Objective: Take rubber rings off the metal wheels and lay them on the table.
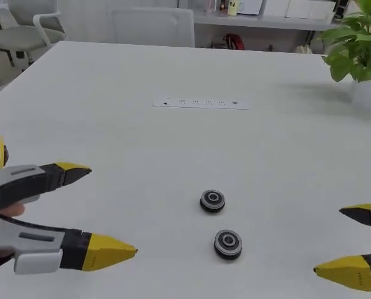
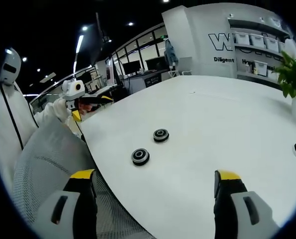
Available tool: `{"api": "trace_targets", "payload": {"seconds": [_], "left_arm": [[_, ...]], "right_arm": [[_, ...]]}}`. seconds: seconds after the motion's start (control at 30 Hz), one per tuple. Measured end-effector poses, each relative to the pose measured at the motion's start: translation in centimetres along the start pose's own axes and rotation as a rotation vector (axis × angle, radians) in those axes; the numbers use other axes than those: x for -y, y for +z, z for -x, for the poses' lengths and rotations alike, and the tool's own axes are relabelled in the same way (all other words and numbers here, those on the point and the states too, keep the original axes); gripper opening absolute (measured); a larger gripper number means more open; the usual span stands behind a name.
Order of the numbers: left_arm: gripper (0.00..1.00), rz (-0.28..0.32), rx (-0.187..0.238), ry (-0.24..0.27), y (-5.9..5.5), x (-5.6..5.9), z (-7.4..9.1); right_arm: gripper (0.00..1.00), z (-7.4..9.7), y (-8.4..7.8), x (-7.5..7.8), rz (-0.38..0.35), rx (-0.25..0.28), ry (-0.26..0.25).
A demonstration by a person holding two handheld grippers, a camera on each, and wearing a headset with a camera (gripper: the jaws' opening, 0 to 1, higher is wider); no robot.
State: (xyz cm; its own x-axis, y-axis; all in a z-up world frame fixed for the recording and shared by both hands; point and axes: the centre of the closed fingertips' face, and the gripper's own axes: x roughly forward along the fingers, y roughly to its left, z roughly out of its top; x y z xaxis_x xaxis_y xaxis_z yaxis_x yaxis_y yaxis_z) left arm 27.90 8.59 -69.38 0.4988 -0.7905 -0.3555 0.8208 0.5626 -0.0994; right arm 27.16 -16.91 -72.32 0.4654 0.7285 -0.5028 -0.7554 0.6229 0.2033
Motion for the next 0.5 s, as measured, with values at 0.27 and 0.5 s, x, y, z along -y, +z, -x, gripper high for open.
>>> {"api": "trace_targets", "payload": {"seconds": [0.27, 0.5], "left_arm": [[1.0, -0.083, -0.006, -0.023, 2.5, -0.4, -0.5], [1.0, -0.146, 0.01, -0.044, 5.2, -0.8, -1.5]], "right_arm": [[0.94, 0.1, 2.3, 0.9, 0.041, 0.025, -0.014], [0.93, 0.0, 5.4, 1.6, 0.078, 0.066, -0.019]]}}
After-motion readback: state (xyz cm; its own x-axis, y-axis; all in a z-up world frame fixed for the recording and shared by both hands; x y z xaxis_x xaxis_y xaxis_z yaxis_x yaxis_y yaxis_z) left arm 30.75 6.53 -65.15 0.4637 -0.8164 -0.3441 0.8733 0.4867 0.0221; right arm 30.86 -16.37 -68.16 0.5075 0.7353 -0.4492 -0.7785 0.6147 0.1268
